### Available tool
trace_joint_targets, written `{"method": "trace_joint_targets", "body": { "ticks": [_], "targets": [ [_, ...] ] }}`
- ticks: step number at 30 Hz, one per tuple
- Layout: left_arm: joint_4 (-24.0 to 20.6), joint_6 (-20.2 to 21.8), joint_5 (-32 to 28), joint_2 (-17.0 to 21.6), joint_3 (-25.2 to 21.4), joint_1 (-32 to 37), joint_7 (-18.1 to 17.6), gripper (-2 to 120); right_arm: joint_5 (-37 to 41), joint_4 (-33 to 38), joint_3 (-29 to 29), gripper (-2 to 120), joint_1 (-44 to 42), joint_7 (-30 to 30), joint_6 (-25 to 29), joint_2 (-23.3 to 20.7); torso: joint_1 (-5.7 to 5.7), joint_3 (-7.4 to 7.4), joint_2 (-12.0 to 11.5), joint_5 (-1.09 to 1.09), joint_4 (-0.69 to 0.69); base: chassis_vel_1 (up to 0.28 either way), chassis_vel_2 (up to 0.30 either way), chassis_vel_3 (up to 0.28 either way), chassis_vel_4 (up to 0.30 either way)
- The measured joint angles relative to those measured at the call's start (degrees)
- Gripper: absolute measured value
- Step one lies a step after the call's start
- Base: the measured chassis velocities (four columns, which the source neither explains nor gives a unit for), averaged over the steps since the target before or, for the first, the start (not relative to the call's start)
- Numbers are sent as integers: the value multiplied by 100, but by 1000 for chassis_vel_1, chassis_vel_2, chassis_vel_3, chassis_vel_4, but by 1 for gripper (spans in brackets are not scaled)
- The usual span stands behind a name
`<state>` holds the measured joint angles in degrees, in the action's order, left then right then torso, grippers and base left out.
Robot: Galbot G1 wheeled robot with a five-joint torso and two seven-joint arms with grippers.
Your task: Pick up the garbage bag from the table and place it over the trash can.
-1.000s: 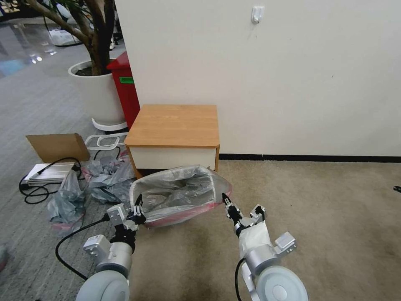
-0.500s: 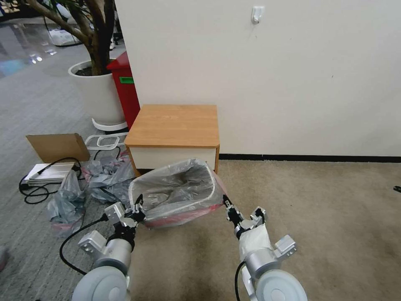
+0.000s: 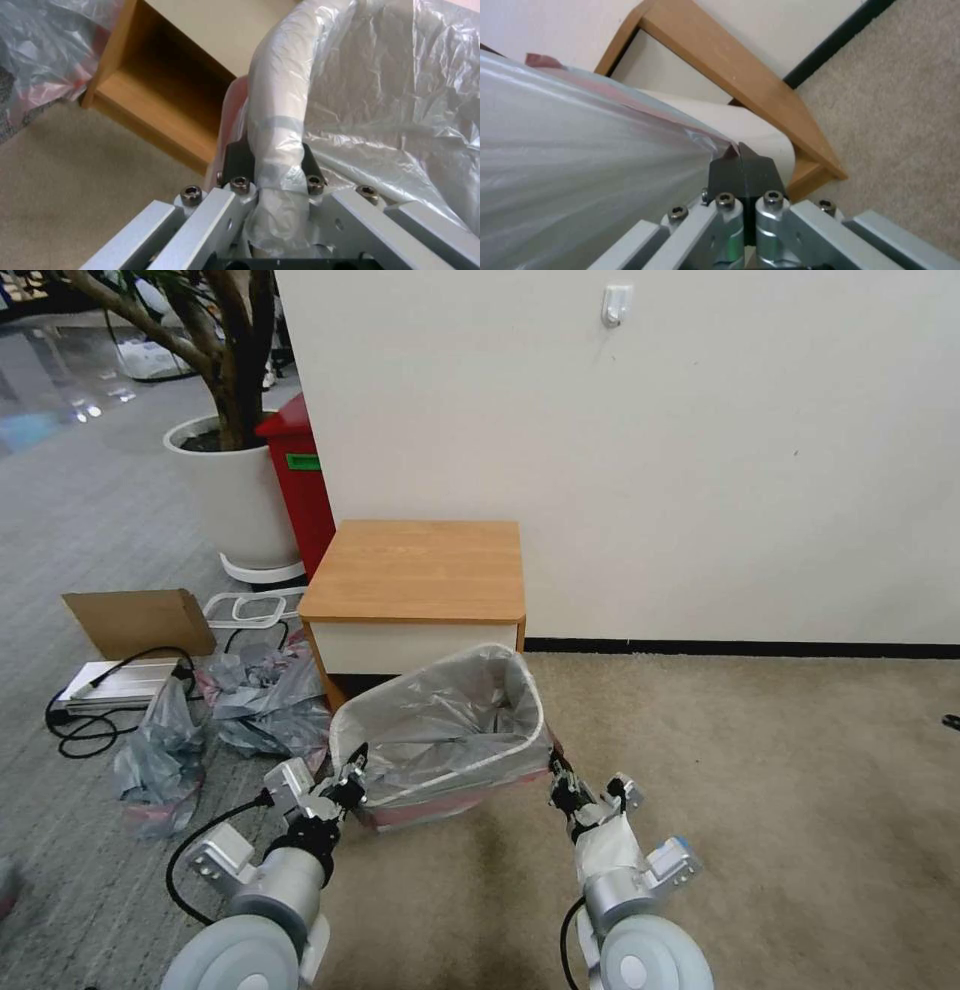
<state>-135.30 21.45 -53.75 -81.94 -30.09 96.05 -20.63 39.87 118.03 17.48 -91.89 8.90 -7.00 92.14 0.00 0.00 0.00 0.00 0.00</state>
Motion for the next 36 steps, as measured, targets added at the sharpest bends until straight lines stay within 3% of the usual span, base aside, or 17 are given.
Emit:
{"method": "trace_joint_targets", "body": {
  "ticks": [7, 13, 18, 24, 31, 32, 36],
  "targets": [
    [3, 0, -17, 1, -10, -6, -6, 4, -372, 11, 15, 0, -23, -34, 114, 0, 0, 0, 0, 0, 0, 0, 0, 0, 0],
    [261, 90, -165, 155, -183, -130, -43, 4, -1147, 428, -24, 25, -334, -120, 212, -1, 0, 0, 0, -1, 0, 0, 0, 0, 0],
    [344, 406, -767, 236, -325, -210, -91, 4, -1293, 601, 19, 41, -437, -108, 289, -1, 0, 0, 0, 0, 0, 0, 0, 0, 0],
    [554, 511, -925, 327, -354, -258, -42, 4, -1316, 779, 42, 60, -513, -126, 317, -1, 0, 0, 0, -1, 0, 0, 0, 0, 0],
    [662, 683, -1102, 380, -438, -273, 156, 4, -809, 779, 186, 86, -495, -421, 236, -26, 0, 0, 0, 0, 0, 0, 0, 0, 0],
    [680, 743, -1158, 402, -460, -267, 223, 4, -525, 732, 244, 92, -432, -495, 153, -75, 0, 0, 0, 0, 0, 0, 0, 0, 0],
    [702, 797, -1259, 438, -501, -264, 294, 4, 265, 624, 373, 100, -286, -581, -87, -184, 0, 0, 0, 1, 0, 0, 0, 0, 0]
  ]
}}
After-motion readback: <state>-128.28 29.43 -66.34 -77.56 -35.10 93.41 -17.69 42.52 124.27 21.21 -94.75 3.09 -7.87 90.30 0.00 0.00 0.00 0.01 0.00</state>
